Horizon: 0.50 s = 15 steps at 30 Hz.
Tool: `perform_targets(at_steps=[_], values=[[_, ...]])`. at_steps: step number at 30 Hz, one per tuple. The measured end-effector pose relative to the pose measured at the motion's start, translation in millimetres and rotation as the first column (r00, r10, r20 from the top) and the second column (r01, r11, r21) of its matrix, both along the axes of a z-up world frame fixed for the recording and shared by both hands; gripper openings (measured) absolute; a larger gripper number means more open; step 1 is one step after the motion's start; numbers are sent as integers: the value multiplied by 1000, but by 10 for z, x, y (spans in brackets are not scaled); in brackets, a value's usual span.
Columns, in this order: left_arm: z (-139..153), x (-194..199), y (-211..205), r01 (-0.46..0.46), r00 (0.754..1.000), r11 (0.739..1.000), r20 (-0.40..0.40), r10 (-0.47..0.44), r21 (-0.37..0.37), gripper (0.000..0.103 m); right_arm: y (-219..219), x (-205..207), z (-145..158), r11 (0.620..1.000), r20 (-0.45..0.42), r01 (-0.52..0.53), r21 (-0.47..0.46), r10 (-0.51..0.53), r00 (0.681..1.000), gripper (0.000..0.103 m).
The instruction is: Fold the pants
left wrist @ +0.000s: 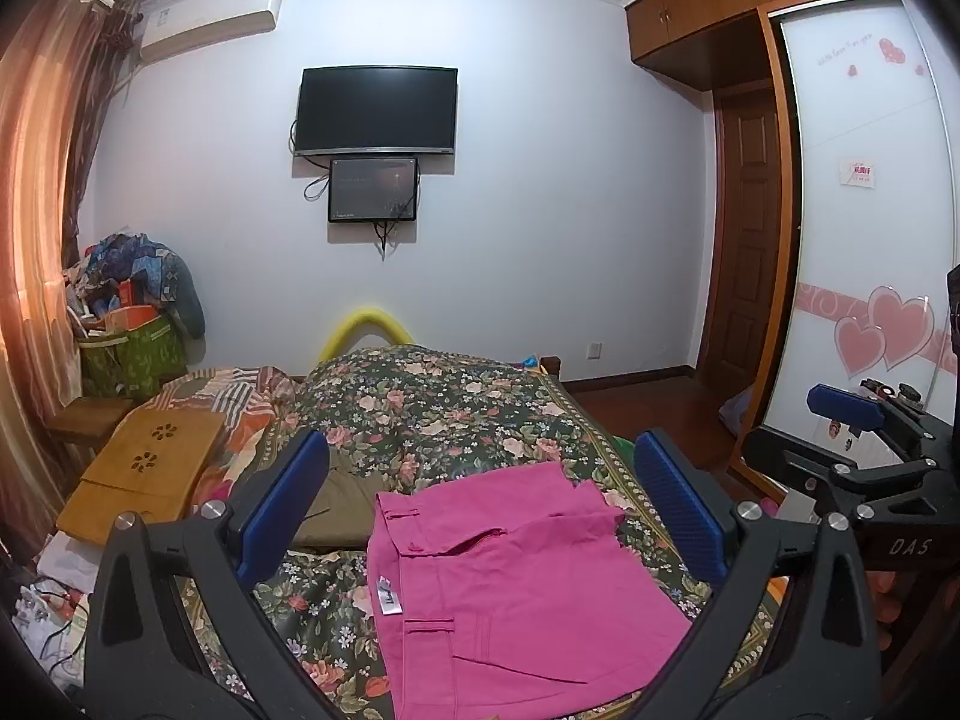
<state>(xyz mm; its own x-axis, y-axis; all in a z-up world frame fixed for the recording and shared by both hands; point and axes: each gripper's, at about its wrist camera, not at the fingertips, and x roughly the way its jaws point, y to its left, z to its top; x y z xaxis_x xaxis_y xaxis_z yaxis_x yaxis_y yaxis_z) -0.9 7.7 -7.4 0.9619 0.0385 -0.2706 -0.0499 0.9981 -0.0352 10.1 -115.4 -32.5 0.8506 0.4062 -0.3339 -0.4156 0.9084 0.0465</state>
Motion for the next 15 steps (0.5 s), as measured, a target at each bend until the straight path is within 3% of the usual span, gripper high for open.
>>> perform_targets(at_steps=[15], values=[[4, 10, 2, 1, 1000, 1000, -3, -1, -2, 103, 7, -14, 0, 1000, 1, 1, 0, -1, 1000, 103]])
